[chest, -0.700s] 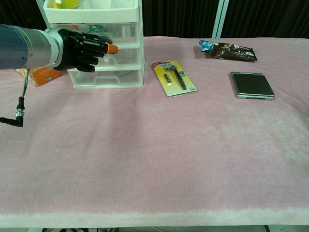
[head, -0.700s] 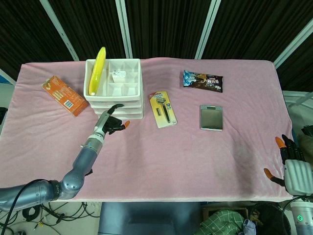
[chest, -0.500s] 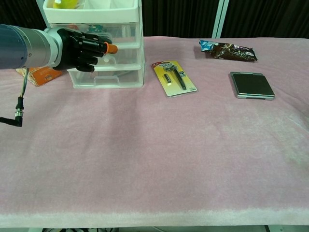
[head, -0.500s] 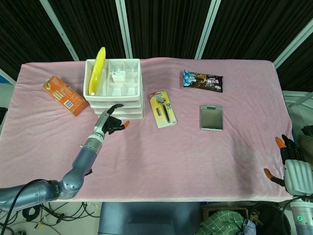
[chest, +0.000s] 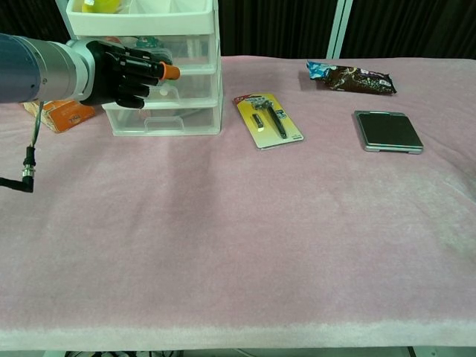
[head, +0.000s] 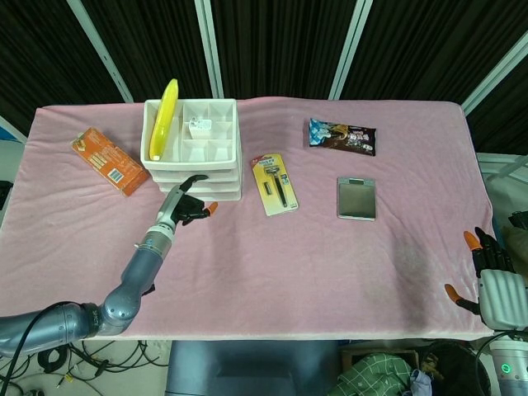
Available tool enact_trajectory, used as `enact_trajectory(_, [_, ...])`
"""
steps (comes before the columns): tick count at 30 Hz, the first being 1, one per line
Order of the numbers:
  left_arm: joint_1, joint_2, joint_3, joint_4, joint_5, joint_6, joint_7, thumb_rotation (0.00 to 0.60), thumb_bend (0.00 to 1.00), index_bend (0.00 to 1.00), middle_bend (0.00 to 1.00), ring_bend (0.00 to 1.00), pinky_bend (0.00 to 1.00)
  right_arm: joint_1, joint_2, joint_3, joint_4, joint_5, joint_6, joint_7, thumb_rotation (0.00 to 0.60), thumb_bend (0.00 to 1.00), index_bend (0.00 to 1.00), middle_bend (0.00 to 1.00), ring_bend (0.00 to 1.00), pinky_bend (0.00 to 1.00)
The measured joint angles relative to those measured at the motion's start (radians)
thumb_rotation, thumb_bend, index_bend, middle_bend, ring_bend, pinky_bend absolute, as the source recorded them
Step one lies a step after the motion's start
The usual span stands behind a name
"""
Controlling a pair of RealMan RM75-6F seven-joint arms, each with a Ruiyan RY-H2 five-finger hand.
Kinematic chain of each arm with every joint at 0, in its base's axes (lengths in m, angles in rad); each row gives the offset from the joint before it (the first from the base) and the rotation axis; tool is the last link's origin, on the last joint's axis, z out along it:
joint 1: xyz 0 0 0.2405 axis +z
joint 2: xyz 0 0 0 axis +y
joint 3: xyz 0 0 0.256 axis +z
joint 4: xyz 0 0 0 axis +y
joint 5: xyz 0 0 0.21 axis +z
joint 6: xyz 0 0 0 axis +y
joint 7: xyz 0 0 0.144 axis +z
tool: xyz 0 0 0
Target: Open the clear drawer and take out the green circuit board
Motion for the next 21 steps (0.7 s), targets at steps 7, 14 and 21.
enact_trajectory(7, [-0.002,-0.002,0.002,0.006,-0.001,-0.005,0.000,0.600,0.34,0.18,1.00,0.98,0.95,0.000,0.000,0.001,0.000,0.002,0.000,0.001,0.600,0.13,0.00,0.00,0.00,0.12])
enact_trajectory(14, [-0.002,-0.003,0.003,0.004,-0.002,-0.010,-0.002,0.600,0.34,0.21,1.00,0.98,0.95,0.000,0.000,0.001,-0.001,0.003,-0.001,0.002,0.600,0.13,0.00,0.00,0.00,0.12])
enact_trajectory(21, [0.002,0.002,0.010,-0.008,0.003,-0.012,-0.001,0.600,0.34,0.23,1.00,0.98,0.95,0.000,0.000,0.001,-0.001,0.001,0.000,0.002,0.600,0.13,0.00,0.00,0.00,0.12])
